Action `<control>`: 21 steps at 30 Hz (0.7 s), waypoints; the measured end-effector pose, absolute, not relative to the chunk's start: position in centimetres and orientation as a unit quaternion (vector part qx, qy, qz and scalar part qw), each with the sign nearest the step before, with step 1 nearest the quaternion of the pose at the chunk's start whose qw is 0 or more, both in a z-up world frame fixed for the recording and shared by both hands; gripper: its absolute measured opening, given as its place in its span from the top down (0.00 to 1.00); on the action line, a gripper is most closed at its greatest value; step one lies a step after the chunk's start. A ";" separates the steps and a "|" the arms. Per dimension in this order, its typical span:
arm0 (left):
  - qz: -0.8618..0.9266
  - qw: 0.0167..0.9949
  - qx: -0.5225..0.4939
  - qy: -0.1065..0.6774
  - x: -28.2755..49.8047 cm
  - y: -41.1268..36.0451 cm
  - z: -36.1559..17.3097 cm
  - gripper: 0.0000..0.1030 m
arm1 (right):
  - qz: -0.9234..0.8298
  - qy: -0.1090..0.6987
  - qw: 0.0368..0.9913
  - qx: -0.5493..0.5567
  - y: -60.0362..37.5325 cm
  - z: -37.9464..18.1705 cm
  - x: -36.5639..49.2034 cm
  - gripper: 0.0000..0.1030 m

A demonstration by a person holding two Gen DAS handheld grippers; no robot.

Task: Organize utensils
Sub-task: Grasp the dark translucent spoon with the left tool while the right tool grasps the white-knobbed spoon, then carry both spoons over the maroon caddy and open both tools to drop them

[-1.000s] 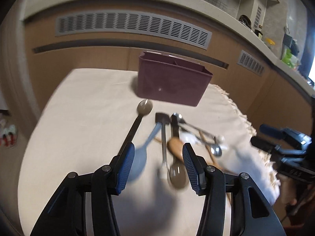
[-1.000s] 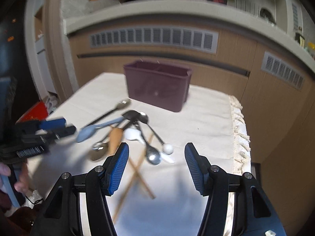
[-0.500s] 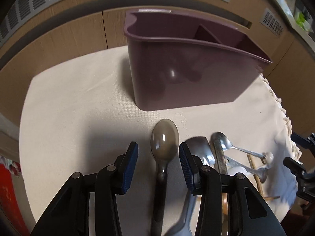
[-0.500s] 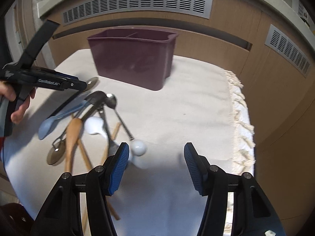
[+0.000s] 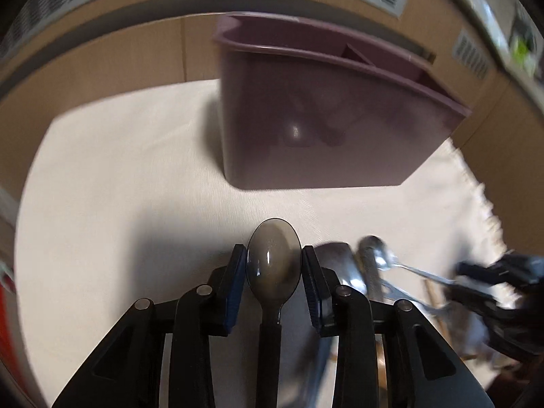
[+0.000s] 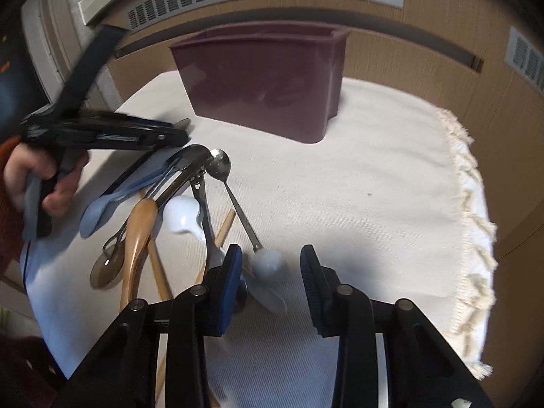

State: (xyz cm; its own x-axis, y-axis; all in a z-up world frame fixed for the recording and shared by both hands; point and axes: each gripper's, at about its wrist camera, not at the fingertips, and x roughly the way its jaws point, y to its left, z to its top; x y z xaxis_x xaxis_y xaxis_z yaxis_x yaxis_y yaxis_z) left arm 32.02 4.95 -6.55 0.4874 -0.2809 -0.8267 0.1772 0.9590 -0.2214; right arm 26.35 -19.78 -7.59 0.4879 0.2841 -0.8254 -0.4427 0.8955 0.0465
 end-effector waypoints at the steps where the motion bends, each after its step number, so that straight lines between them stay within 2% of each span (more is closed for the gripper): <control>1: -0.130 0.864 -0.062 0.482 31.4 5.4 -6.3 0.68 | 0.209 0.459 0.859 -0.090 -19.6 -7.6 26.4 0.81; 9: -0.103 0.893 -0.070 0.432 26.9 6.0 -3.1 0.68 | 0.160 0.355 0.915 -0.109 -19.1 -0.3 24.8 0.81; 14: -0.101 0.906 -0.069 0.406 24.8 5.2 -1.1 0.68 | 0.144 0.330 0.928 -0.099 -19.5 2.9 24.1 0.81; 21: -0.097 0.918 -0.066 0.378 23.2 4.5 0.6 0.68 | 0.136 0.331 0.929 -0.098 -20.2 3.9 22.9 0.81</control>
